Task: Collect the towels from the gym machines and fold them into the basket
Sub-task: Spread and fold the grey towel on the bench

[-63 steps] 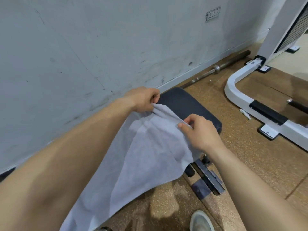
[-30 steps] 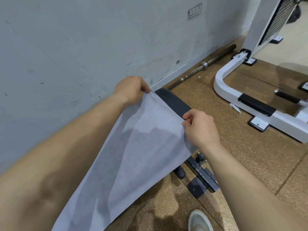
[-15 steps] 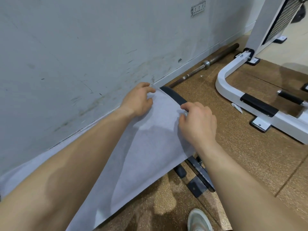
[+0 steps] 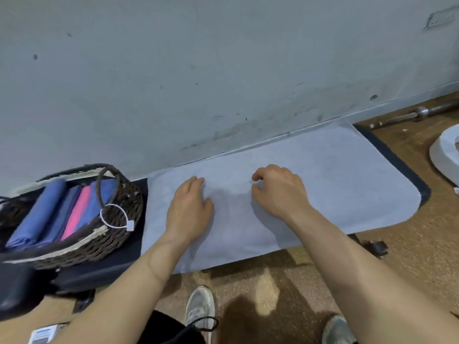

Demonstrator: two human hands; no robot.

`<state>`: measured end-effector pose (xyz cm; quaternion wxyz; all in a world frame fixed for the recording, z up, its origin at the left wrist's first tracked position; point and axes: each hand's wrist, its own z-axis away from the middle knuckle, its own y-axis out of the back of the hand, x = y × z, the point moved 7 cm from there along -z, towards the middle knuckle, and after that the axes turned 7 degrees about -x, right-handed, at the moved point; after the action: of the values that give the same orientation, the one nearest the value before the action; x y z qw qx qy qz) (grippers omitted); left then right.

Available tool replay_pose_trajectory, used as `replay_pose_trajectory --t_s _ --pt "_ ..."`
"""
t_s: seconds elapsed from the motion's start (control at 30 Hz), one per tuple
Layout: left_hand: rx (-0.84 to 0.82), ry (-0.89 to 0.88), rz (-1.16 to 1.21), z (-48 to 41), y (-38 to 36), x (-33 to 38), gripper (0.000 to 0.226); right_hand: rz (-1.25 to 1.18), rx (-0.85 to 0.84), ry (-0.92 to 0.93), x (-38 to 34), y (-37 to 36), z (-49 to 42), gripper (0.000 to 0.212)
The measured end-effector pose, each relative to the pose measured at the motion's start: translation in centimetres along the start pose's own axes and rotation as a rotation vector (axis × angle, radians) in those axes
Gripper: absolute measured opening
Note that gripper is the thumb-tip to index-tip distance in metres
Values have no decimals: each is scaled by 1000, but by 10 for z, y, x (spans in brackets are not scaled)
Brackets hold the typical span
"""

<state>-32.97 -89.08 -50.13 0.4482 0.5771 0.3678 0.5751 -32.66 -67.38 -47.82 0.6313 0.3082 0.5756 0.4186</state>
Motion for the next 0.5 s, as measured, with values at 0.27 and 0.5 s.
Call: replay_pose_trajectory --t_s 0.27,0.5 --pt "-135 247 -160 28 -5 -75 72 238 -241 341 -94 -93 12 72" --pt "-55 165 -113 9 9 -66 66 354 -248 362 -93 -116 17 86"
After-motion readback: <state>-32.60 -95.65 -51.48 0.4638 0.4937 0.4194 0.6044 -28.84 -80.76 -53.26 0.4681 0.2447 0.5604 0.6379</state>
